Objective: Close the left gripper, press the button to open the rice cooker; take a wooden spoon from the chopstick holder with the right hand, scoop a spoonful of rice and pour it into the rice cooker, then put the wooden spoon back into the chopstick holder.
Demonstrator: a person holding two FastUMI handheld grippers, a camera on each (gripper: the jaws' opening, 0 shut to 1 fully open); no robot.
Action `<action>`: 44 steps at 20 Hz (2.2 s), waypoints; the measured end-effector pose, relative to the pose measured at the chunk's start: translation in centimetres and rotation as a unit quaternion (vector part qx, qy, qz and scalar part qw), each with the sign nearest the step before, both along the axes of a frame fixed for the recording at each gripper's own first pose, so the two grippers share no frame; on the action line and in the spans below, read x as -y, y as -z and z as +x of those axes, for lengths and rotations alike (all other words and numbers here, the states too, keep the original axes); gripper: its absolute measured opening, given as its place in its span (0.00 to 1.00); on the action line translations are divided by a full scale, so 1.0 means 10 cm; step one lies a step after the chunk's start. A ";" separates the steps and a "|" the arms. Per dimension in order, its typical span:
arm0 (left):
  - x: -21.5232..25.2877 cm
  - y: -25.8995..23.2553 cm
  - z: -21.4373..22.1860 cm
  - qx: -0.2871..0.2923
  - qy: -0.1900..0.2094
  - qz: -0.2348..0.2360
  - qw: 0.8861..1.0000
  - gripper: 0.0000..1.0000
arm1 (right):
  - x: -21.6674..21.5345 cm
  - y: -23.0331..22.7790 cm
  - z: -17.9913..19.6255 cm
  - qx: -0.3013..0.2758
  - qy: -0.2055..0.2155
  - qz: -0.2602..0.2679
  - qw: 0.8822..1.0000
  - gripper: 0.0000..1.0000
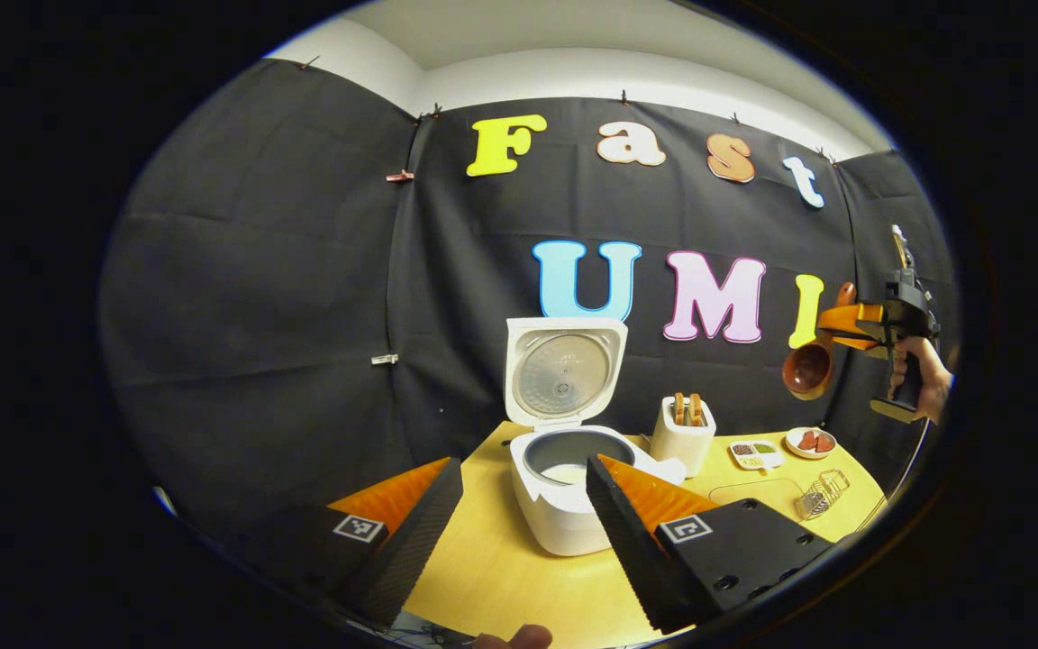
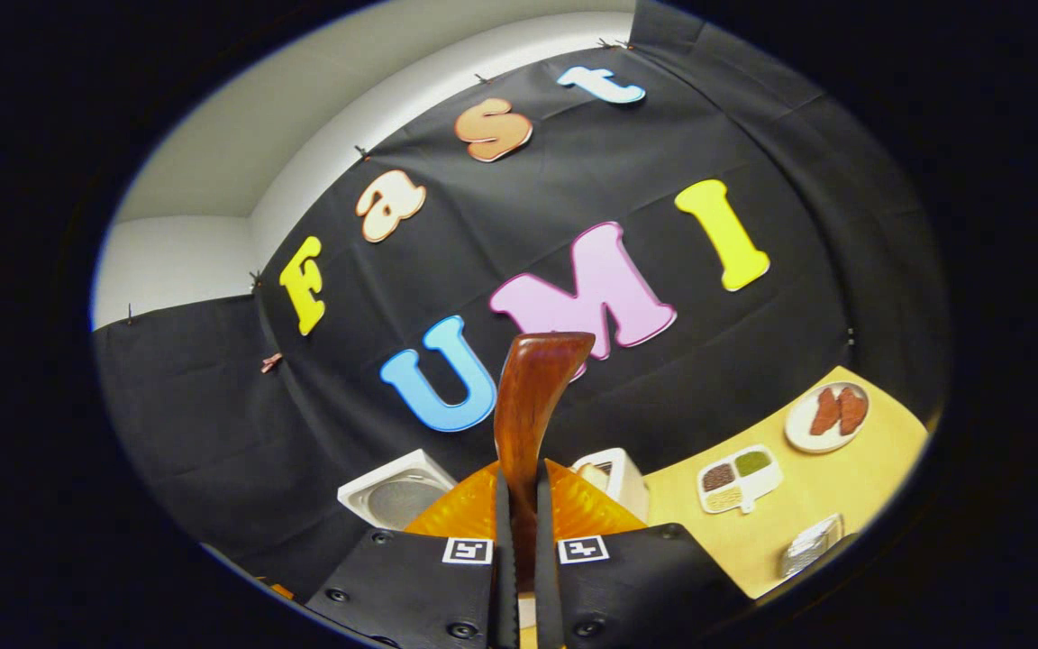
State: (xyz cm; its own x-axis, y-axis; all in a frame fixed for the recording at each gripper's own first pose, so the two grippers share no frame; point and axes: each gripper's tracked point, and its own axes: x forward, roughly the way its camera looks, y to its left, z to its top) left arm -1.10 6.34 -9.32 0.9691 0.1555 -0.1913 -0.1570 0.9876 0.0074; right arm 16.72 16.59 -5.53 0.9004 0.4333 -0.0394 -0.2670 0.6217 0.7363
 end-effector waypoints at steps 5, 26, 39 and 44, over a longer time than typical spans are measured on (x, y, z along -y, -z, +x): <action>0.34 -0.02 0.01 0.004 0.003 -0.006 1.000 0.95 | 0.91 0.63 -0.02 -0.020 0.046 -0.063 0.997 0.12; 0.87 -0.12 -0.25 -0.019 -0.017 0.015 1.000 0.95 | 1.37 2.70 0.00 -0.121 0.064 -0.141 0.980 0.12; 0.63 -0.09 -0.30 -0.027 -0.011 0.012 1.000 0.95 | 1.34 3.27 -0.19 -0.197 0.098 -0.146 0.964 0.19; 0.58 -0.09 -0.25 -0.027 -0.003 0.006 1.000 0.95 | 1.41 3.28 -0.23 -0.238 0.088 -0.102 0.962 0.46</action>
State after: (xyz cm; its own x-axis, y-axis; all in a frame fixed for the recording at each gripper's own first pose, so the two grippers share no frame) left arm -3.62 0.54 -8.47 0.9567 0.1635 -0.2407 -0.1618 0.9865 0.0273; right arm 14.40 2.50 -38.32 0.8175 0.2164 -0.5337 0.1926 0.7707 0.6074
